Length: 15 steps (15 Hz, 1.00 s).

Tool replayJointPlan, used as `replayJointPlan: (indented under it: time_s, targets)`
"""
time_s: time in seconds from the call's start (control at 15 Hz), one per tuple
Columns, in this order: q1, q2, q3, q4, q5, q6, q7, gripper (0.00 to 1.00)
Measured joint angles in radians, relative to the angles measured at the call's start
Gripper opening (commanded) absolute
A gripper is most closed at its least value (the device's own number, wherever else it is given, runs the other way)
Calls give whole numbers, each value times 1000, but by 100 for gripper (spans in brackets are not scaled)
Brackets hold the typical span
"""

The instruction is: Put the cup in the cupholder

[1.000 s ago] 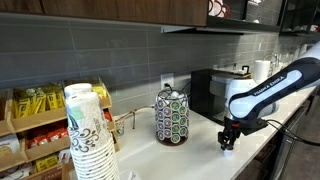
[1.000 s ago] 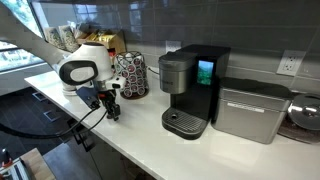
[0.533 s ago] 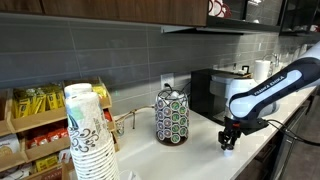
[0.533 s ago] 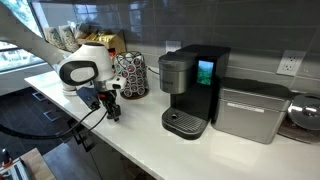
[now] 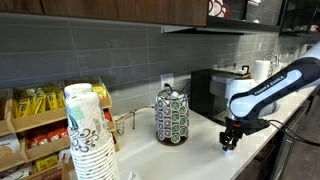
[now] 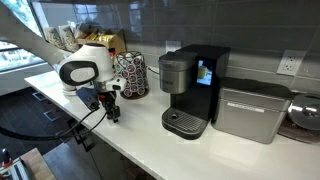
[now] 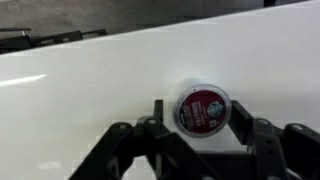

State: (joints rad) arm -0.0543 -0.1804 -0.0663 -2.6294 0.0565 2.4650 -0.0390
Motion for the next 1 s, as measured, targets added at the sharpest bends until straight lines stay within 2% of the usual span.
replayJointPlan:
  time_s: [0.2, 0.33, 0.4, 0.47, 0.53, 1.0]
  targets:
    - [-1, -1, 0, 0, 0, -10, 0, 63]
    - [-2, -2, -1, 0, 0, -17, 0, 56]
    - [-2, -3, -1, 0, 0, -19, 0, 44]
    - [-2, -4, -1, 0, 0, -20, 0, 41]
    - [-3, -5, -1, 0, 0, -21, 0, 30]
    - [-3, -40, 0, 0, 0, -34, 0, 29]
